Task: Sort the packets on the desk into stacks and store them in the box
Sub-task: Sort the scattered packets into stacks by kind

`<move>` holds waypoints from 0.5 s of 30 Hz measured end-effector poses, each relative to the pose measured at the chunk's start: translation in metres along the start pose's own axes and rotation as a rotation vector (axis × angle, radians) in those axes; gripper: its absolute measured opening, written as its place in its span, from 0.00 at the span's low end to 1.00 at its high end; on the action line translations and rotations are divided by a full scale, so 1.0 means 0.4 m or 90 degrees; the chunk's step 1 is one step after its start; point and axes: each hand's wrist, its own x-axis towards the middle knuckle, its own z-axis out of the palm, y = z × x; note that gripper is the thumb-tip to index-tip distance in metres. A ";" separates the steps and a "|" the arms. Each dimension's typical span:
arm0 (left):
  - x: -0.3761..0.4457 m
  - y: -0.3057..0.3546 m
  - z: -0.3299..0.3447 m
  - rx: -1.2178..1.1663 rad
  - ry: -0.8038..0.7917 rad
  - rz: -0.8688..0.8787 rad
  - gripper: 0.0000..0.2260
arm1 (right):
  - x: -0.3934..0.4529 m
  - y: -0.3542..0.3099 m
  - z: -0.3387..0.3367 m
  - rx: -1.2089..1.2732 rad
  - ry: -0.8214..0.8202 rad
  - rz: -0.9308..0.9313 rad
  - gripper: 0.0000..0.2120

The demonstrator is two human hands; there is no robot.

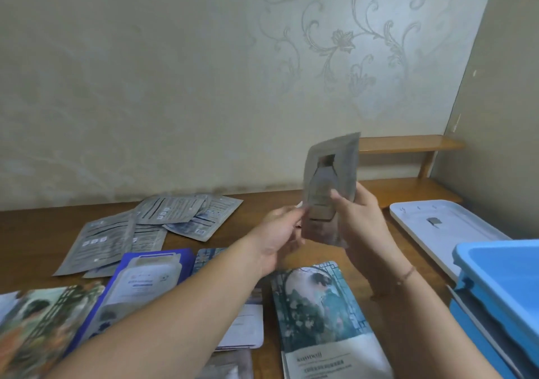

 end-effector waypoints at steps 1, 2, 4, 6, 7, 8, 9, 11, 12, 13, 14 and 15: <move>-0.029 0.008 -0.025 0.025 -0.011 0.020 0.14 | -0.024 -0.024 0.006 0.179 -0.040 0.065 0.10; -0.067 0.018 -0.051 0.051 -0.019 0.035 0.12 | -0.045 -0.041 0.011 0.284 -0.072 0.116 0.10; -0.157 0.037 -0.105 0.096 -0.026 0.049 0.09 | -0.079 -0.045 0.023 0.335 -0.111 0.168 0.11; -0.254 0.047 -0.155 0.125 0.002 0.065 0.09 | -0.110 -0.034 0.042 0.294 -0.110 0.169 0.10; -0.303 0.045 -0.177 0.146 0.022 0.082 0.09 | -0.123 -0.027 0.052 0.241 -0.086 0.158 0.10; -0.357 0.038 -0.196 0.165 0.038 0.095 0.10 | -0.139 -0.024 0.061 0.179 -0.064 0.147 0.11; -0.414 0.025 -0.213 0.194 0.049 0.106 0.14 | -0.158 -0.019 0.073 0.124 -0.054 0.142 0.14; -0.530 -0.020 -0.245 0.285 0.070 0.115 0.27 | -0.211 -0.009 0.092 0.060 -0.098 0.141 0.25; -0.588 -0.048 -0.255 0.326 0.089 0.110 0.33 | -0.249 -0.004 0.098 0.019 -0.139 0.138 0.29; -0.641 -0.081 -0.263 0.365 0.104 0.104 0.37 | -0.290 0.001 0.104 -0.034 -0.181 0.132 0.30; -0.687 -0.112 -0.268 0.405 0.120 0.083 0.39 | -0.330 0.002 0.109 -0.090 -0.219 0.121 0.29; -0.724 -0.140 -0.271 0.443 0.137 0.056 0.41 | -0.365 0.007 0.113 -0.147 -0.250 0.102 0.28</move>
